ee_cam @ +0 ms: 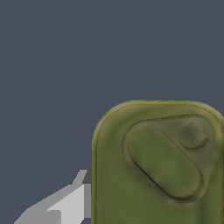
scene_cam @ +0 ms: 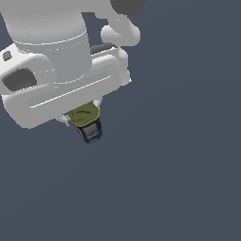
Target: Pick up the object and move it to a goal position.
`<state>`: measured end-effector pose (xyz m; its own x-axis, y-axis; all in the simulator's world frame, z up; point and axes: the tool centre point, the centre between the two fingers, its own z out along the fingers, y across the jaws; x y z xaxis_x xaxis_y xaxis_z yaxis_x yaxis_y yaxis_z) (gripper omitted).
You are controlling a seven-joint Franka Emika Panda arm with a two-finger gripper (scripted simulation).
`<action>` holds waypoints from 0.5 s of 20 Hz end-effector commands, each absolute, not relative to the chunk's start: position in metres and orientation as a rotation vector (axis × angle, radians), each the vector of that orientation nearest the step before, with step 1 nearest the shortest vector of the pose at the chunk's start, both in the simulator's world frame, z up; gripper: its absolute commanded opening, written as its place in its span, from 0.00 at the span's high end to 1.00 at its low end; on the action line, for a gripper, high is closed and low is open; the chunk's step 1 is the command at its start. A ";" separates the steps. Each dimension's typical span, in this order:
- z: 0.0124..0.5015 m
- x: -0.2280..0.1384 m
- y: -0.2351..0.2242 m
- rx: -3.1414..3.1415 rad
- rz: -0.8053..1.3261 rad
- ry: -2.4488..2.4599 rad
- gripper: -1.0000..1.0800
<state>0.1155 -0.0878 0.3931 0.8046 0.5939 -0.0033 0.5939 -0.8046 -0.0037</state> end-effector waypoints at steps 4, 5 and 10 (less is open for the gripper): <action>0.408 0.120 -0.093 -2.984 0.000 -0.982 1.00; 0.409 0.120 -0.094 -2.984 0.000 -0.982 1.00; 0.414 0.122 -0.096 -2.984 0.000 -0.982 1.00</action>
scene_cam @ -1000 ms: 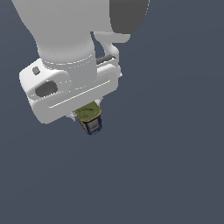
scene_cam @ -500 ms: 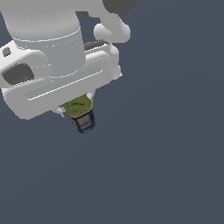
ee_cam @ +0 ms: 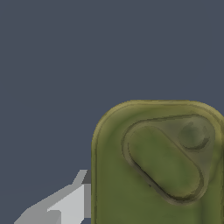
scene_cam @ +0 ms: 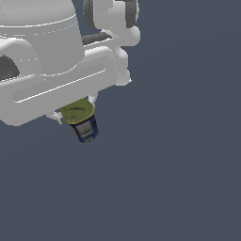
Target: Pick up the object and move it to a goal position.
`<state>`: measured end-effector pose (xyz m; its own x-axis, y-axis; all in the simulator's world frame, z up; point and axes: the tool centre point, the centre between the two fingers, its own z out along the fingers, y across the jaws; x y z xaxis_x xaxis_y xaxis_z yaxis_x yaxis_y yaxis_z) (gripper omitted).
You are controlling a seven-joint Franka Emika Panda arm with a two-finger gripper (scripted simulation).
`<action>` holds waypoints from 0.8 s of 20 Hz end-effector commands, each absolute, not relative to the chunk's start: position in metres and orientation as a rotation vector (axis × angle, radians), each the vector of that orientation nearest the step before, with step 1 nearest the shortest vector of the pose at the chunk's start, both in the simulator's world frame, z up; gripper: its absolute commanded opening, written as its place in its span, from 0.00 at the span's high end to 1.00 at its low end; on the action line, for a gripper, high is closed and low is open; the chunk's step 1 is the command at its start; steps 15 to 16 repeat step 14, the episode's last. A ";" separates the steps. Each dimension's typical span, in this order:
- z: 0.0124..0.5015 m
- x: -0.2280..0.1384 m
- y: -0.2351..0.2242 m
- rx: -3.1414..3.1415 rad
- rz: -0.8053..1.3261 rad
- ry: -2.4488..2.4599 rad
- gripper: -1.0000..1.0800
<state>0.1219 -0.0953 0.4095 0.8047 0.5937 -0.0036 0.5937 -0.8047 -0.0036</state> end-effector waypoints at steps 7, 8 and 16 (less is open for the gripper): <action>0.416 0.123 -0.097 -2.984 0.000 -0.982 1.00; 0.416 0.123 -0.097 -2.984 0.000 -0.982 1.00; 0.416 0.123 -0.097 -2.984 0.000 -0.982 1.00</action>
